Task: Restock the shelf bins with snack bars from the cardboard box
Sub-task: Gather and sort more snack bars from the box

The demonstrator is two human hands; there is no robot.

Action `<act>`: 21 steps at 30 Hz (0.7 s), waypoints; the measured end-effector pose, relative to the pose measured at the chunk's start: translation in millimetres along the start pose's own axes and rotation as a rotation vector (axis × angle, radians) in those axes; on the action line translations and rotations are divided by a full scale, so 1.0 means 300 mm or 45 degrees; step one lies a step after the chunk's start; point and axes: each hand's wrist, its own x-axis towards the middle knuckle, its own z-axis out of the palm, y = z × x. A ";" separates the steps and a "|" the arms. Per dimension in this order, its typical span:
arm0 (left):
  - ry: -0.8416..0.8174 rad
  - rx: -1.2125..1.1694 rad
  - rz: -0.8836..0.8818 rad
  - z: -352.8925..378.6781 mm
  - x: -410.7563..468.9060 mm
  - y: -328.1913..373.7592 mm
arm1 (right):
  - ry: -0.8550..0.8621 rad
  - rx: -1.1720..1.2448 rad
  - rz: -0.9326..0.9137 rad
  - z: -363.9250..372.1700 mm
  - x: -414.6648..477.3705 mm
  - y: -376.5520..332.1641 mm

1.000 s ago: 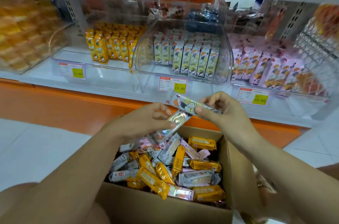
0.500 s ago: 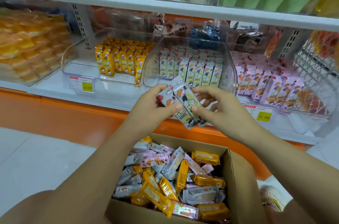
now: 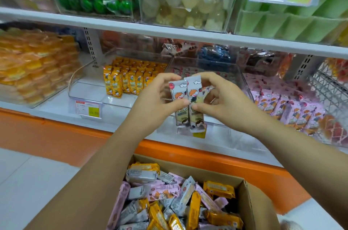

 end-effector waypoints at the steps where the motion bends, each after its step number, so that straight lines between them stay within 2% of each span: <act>1: 0.014 -0.013 0.004 -0.001 0.022 -0.004 | 0.007 0.006 -0.020 -0.005 0.021 0.002; 5: 0.081 0.075 0.051 -0.006 0.102 -0.031 | 0.029 0.099 -0.002 0.000 0.112 0.032; 9: 0.132 0.308 0.093 -0.025 0.148 -0.081 | -0.022 0.200 0.029 0.025 0.191 0.079; 15: 0.152 0.500 0.082 -0.040 0.194 -0.139 | -0.082 -0.093 -0.073 0.048 0.284 0.099; 21: 0.135 0.601 0.058 -0.088 0.199 -0.233 | -0.020 -0.174 0.043 0.113 0.367 0.216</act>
